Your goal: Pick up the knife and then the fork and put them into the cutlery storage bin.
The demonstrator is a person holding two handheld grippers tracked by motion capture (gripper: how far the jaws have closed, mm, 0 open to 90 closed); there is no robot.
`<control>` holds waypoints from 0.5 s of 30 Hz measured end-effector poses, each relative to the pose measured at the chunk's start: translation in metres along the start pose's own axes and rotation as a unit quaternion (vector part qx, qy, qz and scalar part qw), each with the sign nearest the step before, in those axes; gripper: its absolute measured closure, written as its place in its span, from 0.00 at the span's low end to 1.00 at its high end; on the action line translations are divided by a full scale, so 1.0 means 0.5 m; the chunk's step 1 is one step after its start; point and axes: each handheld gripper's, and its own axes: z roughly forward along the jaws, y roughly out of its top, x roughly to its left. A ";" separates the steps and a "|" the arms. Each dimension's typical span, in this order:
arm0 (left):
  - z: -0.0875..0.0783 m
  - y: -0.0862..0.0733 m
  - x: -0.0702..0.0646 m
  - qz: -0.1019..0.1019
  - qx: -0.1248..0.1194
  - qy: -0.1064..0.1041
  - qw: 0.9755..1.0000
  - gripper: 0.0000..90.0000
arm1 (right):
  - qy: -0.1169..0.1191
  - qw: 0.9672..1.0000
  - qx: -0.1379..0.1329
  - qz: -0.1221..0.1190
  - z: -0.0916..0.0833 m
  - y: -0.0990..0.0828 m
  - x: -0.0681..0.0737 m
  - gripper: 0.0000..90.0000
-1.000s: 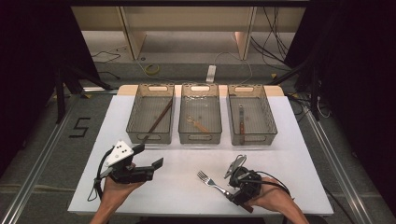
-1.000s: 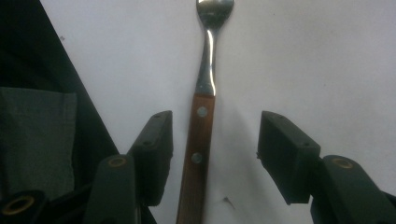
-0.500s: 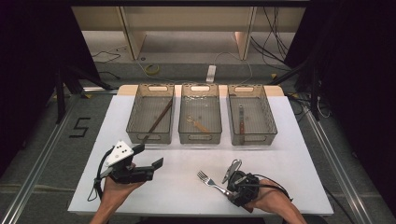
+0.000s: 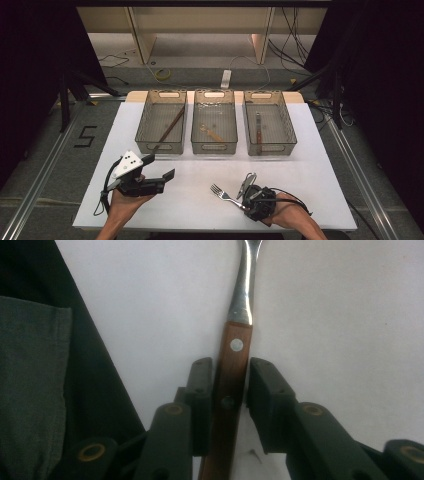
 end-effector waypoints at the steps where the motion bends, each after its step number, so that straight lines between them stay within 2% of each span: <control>1: 0.000 0.000 0.000 0.001 0.001 -0.001 1.000 0.15 | 0.000 1.000 0.002 -0.001 0.000 0.001 0.000 0.82; 15: 0.001 0.000 0.000 -0.001 0.001 0.000 1.000 0.15 | 0.002 1.000 0.010 -0.004 -0.001 0.004 -0.005 0.86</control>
